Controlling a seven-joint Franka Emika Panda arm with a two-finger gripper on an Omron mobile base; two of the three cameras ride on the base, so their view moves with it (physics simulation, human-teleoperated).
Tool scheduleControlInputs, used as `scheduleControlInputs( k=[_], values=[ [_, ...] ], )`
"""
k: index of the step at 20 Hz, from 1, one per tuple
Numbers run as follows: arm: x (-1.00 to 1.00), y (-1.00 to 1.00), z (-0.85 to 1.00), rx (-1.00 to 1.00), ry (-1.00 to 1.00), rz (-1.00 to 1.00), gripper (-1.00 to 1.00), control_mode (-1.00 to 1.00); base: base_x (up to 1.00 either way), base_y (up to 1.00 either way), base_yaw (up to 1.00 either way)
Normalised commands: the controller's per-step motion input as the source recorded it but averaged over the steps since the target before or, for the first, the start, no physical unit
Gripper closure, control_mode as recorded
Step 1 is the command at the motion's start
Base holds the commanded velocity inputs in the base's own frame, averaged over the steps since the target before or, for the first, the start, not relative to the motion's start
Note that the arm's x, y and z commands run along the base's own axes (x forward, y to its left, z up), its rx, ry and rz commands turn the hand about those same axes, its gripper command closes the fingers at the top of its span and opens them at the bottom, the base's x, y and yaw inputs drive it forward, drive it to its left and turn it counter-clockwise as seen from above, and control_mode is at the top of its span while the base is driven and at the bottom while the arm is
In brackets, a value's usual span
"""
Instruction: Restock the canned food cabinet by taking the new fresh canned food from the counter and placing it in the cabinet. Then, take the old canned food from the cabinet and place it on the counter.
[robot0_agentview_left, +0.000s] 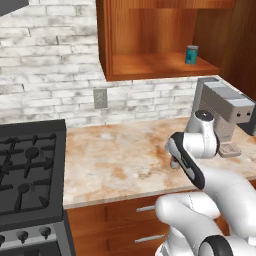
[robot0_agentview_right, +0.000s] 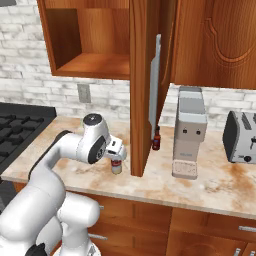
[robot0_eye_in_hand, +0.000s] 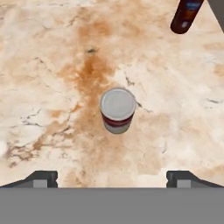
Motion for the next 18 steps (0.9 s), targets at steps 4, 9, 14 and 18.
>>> scheduleControlInputs(
  k=[4,9,14,18],
  values=[
    [0.25,0.0,-0.33,0.0,0.0,-0.04,-1.0,-1.0,0.0,0.0,0.0],
    [0.31,-0.02,-0.09,0.0,0.0,-0.01,-1.0,-1.0,0.0,0.0,0.0],
    [0.37,-0.03,-0.07,0.0,0.0,-0.02,-1.0,-1.0,0.0,0.0,0.0],
    [0.24,-0.1,-0.16,0.0,0.0,-0.04,-1.0,-1.0,0.0,0.0,0.0]
  ],
)
